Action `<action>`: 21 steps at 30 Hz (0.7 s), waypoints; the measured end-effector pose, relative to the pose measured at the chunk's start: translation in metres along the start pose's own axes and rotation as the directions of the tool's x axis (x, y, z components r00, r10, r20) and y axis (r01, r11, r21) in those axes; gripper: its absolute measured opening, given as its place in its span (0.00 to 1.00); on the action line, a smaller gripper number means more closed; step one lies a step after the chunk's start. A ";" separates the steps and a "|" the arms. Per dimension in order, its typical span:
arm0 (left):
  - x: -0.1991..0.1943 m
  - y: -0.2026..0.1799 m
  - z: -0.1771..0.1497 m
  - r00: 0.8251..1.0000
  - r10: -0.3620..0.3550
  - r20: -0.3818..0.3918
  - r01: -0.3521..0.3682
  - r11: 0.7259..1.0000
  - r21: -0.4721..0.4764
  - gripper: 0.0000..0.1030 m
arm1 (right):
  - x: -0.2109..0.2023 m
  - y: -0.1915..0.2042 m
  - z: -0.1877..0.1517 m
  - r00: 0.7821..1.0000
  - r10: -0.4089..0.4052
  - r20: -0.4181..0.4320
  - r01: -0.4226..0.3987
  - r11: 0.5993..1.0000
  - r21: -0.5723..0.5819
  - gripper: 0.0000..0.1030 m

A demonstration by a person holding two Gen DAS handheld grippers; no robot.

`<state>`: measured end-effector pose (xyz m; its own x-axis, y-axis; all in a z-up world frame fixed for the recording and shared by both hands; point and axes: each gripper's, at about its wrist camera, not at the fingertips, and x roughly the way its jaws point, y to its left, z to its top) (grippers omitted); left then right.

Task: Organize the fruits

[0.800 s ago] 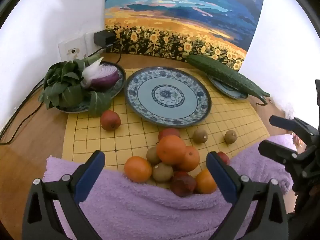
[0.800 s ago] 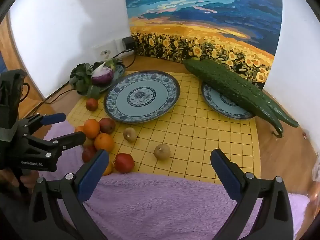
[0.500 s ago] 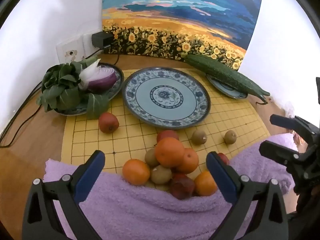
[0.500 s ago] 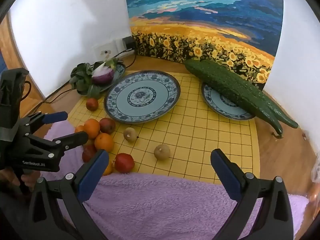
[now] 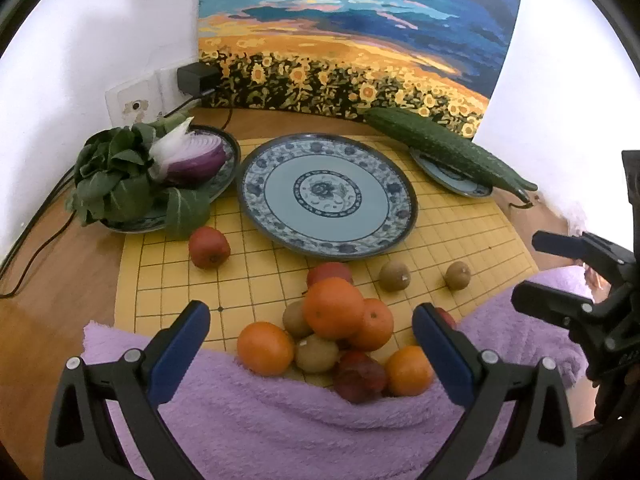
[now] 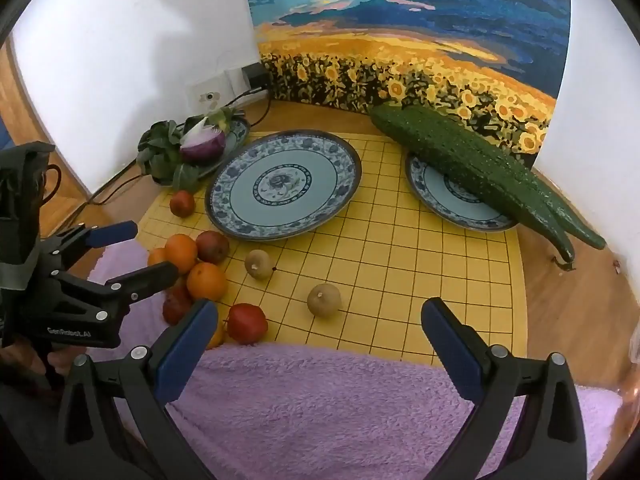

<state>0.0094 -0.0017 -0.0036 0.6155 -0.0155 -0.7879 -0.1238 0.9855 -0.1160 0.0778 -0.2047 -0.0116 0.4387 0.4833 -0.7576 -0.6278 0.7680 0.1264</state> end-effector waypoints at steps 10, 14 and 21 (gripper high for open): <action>0.002 0.000 0.003 1.000 -0.008 -0.007 0.008 1.000 0.004 1.00 | 0.002 -0.005 0.001 1.000 0.019 -0.008 -0.019 0.999 0.028 1.00; 0.002 -0.001 0.003 1.000 -0.009 -0.008 0.009 1.000 0.003 1.00 | 0.003 -0.004 0.001 1.000 0.008 -0.011 -0.007 1.000 0.020 1.00; 0.005 0.002 0.000 1.000 -0.011 -0.014 0.011 1.000 -0.005 1.00 | 0.002 -0.002 0.005 1.000 -0.009 -0.023 0.009 1.000 0.009 1.00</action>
<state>0.0124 0.0008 -0.0073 0.6056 -0.0290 -0.7952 -0.1205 0.9845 -0.1277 0.0830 -0.2032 -0.0102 0.4293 0.4663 -0.7735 -0.6175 0.7765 0.1254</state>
